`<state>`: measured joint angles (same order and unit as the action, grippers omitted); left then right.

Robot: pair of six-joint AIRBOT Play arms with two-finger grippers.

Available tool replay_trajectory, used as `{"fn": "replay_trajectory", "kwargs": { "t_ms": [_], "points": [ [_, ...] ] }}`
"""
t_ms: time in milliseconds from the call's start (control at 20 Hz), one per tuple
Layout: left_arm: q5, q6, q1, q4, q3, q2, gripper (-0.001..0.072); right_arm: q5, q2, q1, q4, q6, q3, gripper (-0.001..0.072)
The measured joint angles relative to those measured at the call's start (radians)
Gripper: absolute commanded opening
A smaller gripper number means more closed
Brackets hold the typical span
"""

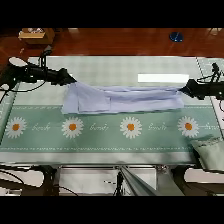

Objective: Fold the shirts.

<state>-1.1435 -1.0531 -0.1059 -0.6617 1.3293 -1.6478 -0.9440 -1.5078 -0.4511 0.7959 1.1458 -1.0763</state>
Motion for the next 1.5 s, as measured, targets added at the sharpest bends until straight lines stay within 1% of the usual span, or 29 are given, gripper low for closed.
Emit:
{"fn": "replay_trajectory", "kwargs": {
  "t_ms": [300,500,550,600,650,700,750,800,850,900,1000,1100,1200,1350,1500],
  "points": [
    [-0.043,-0.002,0.0,-0.031,0.016,-0.067,0.0026,0.051,-0.021,0.0,-0.039,0.0,0.0,0.0033],
    [-0.082,-0.023,0.0,-0.095,0.018,-0.087,0.0026,0.062,-0.023,0.0,-0.036,0.0,0.0,0.0034],
    [-0.085,-0.028,0.0,-0.111,0.018,-0.09,0.0027,0.063,-0.023,0.0,-0.034,0.0,0.0,0.0047],
    [-0.083,-0.035,0.0,-0.124,0.018,-0.091,0.0049,0.064,-0.023,0.0,-0.034,0.0,0.0,0.0206],
    [-0.084,-0.035,0.0,-0.131,0.019,-0.092,0.0193,0.064,-0.023,0.0,-0.035,-0.002,0.0,0.0398],
    [-0.084,-0.038,0.0,-0.135,0.021,-0.093,0.0412,0.063,-0.023,0.0,-0.039,-0.01,-0.002,0.0445],
    [-0.084,-0.039,-0.002,-0.139,0.027,-0.093,0.0635,0.054,-0.023,0.0,-0.043,-0.023,-0.009,0.0445],
    [-0.087,-0.043,-0.006,-0.139,0.039,-0.093,0.0672,0.03,-0.023,0.0,-0.04,-0.033,-0.023,0.0445],
    [-0.091,-0.05,-0.016,-0.14,0.057,-0.093,0.0669,0.008,-0.023,0.0,-0.022,-0.043,-0.045,0.0452],
    [-0.098,-0.059,-0.029,-0.144,0.079,-0.092,0.0667,-0.015,-0.023,0.0,0.018,-0.045,-0.076,0.0507],
    [-0.119,-0.087,-0.062,-0.145,0.132,-0.088,0.0658,-0.056,-0.023,0.0,0.131,-0.018,-0.137,0.0591],
    [-0.148,-0.112,-0.093,-0.145,0.182,-0.079,0.0657,-0.079,-0.025,0.0,0.232,0.028,-0.175,0.0591],
    [-0.169,-0.129,-0.11,-0.147,0.209,-0.067,0.0657,-0.112,-0.049,0.0,0.29,0.07,-0.198,0.0592],
    [-0.213,-0.14,-0.116,-0.146,0.229,-0.048,0.0656,-0.166,-0.116,0.0,0.279,0.105,-0.212,0.0592],
    [-0.243,-0.144,-0.114,-0.146,0.236,-0.033,0.0656,-0.198,-0.186,0.0,0.198,0.12,-0.217,0.0591]
  ]
}}
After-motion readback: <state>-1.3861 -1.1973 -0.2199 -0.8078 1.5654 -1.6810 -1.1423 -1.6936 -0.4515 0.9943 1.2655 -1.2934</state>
